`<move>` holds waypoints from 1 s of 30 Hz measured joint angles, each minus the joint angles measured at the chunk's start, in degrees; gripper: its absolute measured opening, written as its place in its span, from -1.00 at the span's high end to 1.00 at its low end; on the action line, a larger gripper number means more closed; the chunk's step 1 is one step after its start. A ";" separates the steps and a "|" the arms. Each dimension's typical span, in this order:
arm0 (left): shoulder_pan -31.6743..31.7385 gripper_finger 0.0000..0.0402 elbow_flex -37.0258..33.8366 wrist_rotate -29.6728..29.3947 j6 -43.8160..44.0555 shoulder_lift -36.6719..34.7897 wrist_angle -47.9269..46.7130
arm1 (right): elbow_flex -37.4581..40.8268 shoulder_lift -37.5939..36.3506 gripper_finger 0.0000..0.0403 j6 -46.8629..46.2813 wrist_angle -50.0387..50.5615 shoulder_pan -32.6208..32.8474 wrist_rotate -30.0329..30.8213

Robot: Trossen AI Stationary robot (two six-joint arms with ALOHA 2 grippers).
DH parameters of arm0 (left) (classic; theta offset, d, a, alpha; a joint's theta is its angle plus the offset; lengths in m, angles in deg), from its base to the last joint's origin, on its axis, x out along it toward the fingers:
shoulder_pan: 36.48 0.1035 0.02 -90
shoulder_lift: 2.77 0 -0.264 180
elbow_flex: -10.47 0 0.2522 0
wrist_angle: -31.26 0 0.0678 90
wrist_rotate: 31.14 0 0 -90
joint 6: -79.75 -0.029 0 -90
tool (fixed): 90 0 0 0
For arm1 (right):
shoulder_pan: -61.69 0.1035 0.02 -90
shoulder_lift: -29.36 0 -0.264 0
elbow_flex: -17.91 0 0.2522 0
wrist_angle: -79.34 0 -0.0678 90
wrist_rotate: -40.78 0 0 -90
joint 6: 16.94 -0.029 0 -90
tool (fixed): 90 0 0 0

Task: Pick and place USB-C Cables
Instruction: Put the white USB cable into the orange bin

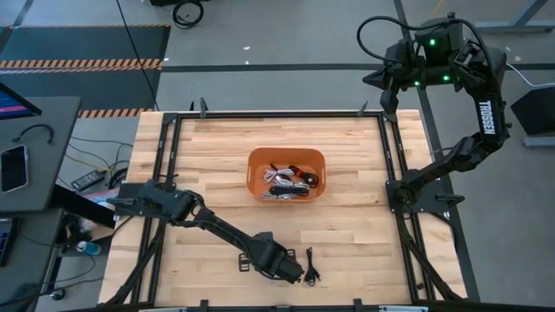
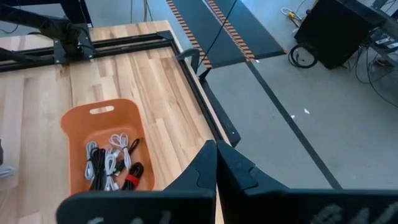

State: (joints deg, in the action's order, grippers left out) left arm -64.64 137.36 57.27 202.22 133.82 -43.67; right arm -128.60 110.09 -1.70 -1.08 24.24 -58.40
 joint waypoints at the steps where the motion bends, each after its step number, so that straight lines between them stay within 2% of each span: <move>1: 0.02 0.66 -0.01 -0.02 -0.45 -0.21 -0.44 | 0.00 0.00 0.98 0.00 0.00 0.00 -0.01; 2: 0.04 0.78 -0.01 -0.05 -1.41 -0.32 -0.88 | 0.00 0.00 0.98 0.00 0.00 0.00 -0.01; 3: 0.07 0.80 -0.01 -0.06 -2.00 -0.34 -1.22 | 0.00 0.00 0.98 0.00 0.00 0.00 -0.02; 7: 0.07 0.80 0.32 -0.12 -4.68 -0.39 -1.39 | 0.00 0.00 0.98 -0.01 0.07 0.00 -0.01; 10: 0.20 0.80 3.26 -0.09 -9.50 -0.46 -3.47 | 0.00 0.00 0.98 -0.02 0.09 0.00 -0.01; 13: 0.61 0.80 10.19 -1.92 -14.44 -2.63 -11.70 | 0.00 0.00 0.98 -0.02 0.01 0.00 -0.01; 16: 0.99 0.80 21.88 -9.35 -18.47 -3.98 -26.86 | 0.00 0.11 0.98 -0.03 -0.07 0.00 0.01; 17: 1.27 0.80 21.39 -12.32 -19.86 -5.77 -28.46 | 0.00 0.25 0.98 -0.02 -0.04 0.00 -0.01; 19: 1.96 0.80 14.83 -17.48 -22.72 -11.97 -28.10 | -0.02 0.71 0.98 0.29 0.02 -0.02 0.02; 21: 3.35 0.80 11.34 -21.96 -26.30 -17.21 -28.95 | 0.00 1.32 0.98 1.61 0.03 -0.02 0.04; 24: 6.78 0.80 8.13 -26.62 -38.94 -22.87 -29.04 | 0.00 2.42 0.98 1.89 0.01 -0.01 0.04; 30: 18.58 0.80 8.13 -29.46 -69.59 -26.97 -27.72 | 0.00 5.63 0.98 0.35 -0.86 -0.02 0.02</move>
State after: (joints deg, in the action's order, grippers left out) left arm -46.06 145.49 27.81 132.63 106.85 -71.39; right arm -128.60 115.72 -1.35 -1.94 24.22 -58.39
